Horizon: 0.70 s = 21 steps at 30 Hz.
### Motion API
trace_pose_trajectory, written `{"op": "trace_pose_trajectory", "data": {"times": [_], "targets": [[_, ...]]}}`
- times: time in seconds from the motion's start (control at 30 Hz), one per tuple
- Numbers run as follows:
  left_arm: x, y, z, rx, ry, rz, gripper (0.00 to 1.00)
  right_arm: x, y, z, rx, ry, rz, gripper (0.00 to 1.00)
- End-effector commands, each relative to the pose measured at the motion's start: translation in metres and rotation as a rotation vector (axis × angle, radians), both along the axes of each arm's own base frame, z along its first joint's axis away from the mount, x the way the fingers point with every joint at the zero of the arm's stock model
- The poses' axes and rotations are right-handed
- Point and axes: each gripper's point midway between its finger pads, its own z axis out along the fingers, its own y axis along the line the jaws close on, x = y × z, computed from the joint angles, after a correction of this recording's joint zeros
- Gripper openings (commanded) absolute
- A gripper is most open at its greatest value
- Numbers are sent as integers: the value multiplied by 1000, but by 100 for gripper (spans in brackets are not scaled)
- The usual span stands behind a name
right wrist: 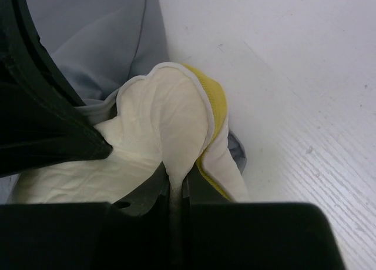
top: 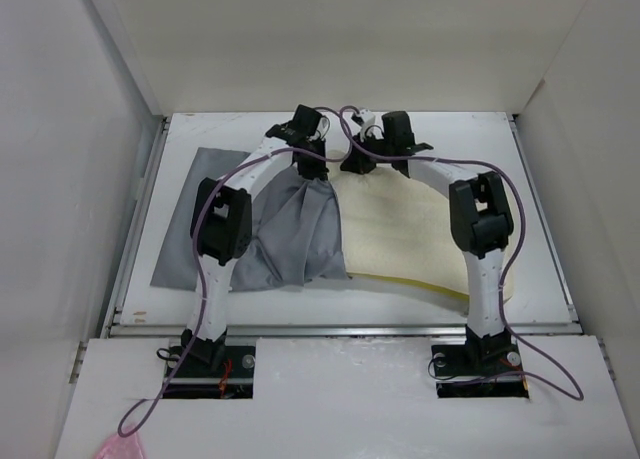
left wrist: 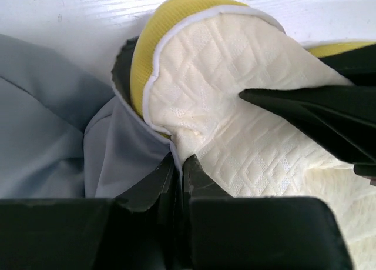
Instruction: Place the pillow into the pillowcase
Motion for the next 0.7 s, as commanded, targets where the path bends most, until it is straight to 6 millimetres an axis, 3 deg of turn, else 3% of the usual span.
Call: {"op": "trace_pose_trajectory", "data": {"times": [0.0, 0.03, 0.07, 0.1, 0.13, 0.23, 0.27, 0.3, 0.37, 0.4, 0.43, 0.6, 0.67], "targets": [[-12, 24, 35, 59, -16, 36, 0, 2, -12, 48, 20, -137, -17, 0], [-9, 33, 40, 76, -14, 57, 0, 0, -14, 52, 25, -149, -34, 0], [0, 38, 55, 74, -47, 77, 0, -5, -19, 43, 18, -165, -53, 0], [1, 39, 59, 80, -53, 82, 0, -5, -25, 58, 28, -193, -99, 0], [2, 44, 72, 68, -78, 93, 0, -3, -33, 57, 6, -210, -148, 0], [-5, 46, 90, 52, -105, 82, 1, -2, -45, 51, -36, -202, -211, 0], [-11, 46, 91, 46, -91, 73, 21, -2, -46, 51, -33, -194, -224, 0], [-19, 46, 80, 41, -66, 62, 27, -2, -46, 51, -33, -194, -224, 0], [-28, 37, 81, -23, -66, 37, 37, -5, -40, 54, 1, -177, -210, 0], [-40, 34, 61, -18, -17, 16, 47, -6, -41, 50, 0, -174, -210, 0], [-43, 35, 56, -16, 1, 24, 51, -6, -40, 50, 6, -165, -215, 0], [-51, 32, 35, 1, 44, 0, 55, -9, -38, 51, 14, -162, -199, 0], [-48, 21, 32, -26, 44, -25, 59, -15, -34, 48, 28, -146, -164, 0]]}}
